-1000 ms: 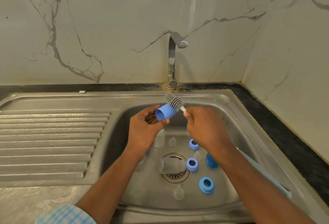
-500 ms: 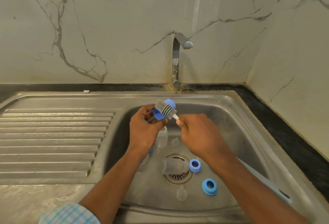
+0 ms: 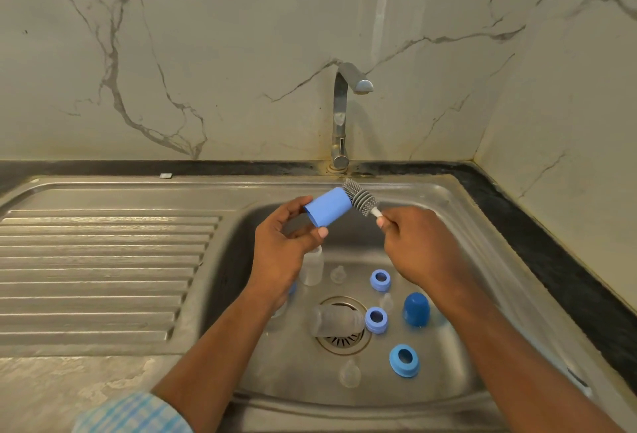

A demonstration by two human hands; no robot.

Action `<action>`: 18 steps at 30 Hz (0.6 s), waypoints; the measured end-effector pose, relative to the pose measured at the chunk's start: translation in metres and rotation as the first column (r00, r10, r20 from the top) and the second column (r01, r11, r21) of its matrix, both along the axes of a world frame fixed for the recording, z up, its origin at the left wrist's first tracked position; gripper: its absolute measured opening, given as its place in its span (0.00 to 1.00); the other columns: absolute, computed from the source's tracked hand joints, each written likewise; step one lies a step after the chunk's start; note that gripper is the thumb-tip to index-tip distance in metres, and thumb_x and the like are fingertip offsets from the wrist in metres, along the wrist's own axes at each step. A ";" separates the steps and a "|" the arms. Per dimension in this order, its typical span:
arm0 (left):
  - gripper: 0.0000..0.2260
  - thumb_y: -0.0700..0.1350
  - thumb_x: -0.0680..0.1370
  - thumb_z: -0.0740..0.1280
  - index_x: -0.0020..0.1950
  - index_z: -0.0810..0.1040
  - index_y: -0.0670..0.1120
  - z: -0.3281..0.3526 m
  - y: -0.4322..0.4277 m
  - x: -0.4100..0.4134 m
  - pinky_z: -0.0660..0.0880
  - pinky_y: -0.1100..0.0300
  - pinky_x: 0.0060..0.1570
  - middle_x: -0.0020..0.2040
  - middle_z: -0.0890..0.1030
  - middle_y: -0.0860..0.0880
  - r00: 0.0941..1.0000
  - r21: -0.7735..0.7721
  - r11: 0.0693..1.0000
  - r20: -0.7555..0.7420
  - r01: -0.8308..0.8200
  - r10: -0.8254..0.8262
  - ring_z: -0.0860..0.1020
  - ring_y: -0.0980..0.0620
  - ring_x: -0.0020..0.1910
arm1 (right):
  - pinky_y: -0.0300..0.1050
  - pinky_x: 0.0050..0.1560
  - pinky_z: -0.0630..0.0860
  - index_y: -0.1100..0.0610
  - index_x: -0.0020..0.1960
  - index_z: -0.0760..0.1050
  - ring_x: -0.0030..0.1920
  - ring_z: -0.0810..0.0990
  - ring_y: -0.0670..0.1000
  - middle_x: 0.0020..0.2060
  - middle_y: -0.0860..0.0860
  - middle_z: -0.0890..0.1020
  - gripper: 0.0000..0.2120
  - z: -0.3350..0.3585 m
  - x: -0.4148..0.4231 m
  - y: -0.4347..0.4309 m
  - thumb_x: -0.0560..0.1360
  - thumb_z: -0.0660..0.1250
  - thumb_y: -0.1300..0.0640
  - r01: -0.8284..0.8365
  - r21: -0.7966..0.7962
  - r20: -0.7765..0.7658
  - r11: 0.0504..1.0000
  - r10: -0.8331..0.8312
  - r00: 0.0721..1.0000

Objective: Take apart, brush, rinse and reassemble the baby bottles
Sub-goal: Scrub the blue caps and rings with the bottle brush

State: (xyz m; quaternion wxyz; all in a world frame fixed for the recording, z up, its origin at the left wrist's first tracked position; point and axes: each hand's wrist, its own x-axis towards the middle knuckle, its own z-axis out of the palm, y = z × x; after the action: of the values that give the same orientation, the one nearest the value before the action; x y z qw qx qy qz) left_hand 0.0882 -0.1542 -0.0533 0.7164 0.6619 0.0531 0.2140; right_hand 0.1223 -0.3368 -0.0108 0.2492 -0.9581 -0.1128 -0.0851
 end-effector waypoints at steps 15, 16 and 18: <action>0.18 0.42 0.73 0.72 0.61 0.79 0.39 0.005 0.005 0.004 0.82 0.57 0.52 0.57 0.84 0.40 0.980 -0.456 0.888 -0.147 0.053 -0.134 0.84 0.45 0.55 | 0.45 0.31 0.61 0.51 0.36 0.69 0.30 0.67 0.49 0.28 0.47 0.69 0.15 -0.001 0.000 0.001 0.82 0.58 0.53 -0.029 -0.012 0.030 1.000 0.029 0.999; 0.17 0.44 0.74 0.72 0.61 0.79 0.38 0.005 0.004 0.003 0.82 0.59 0.50 0.56 0.84 0.39 0.971 -0.435 0.897 -0.173 0.073 -0.162 0.84 0.46 0.53 | 0.45 0.32 0.62 0.52 0.38 0.70 0.31 0.69 0.50 0.28 0.47 0.70 0.14 -0.002 0.000 0.000 0.82 0.58 0.53 -0.032 -0.009 0.037 0.999 0.033 0.999; 0.13 0.47 0.77 0.69 0.56 0.80 0.39 0.005 0.002 0.001 0.83 0.61 0.45 0.52 0.85 0.38 0.948 -0.402 0.906 -0.217 0.130 -0.233 0.85 0.47 0.48 | 0.47 0.33 0.63 0.54 0.40 0.73 0.32 0.70 0.51 0.28 0.48 0.71 0.13 -0.003 0.001 0.000 0.82 0.58 0.54 -0.035 -0.010 0.044 0.999 0.035 0.998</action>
State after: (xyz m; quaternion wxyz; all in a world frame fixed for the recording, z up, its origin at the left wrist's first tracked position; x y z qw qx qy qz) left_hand 0.0891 -0.1525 -0.0478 0.8355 0.5334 0.1248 0.0428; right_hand 0.1228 -0.3367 -0.0138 0.2437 -0.9550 -0.1354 -0.1012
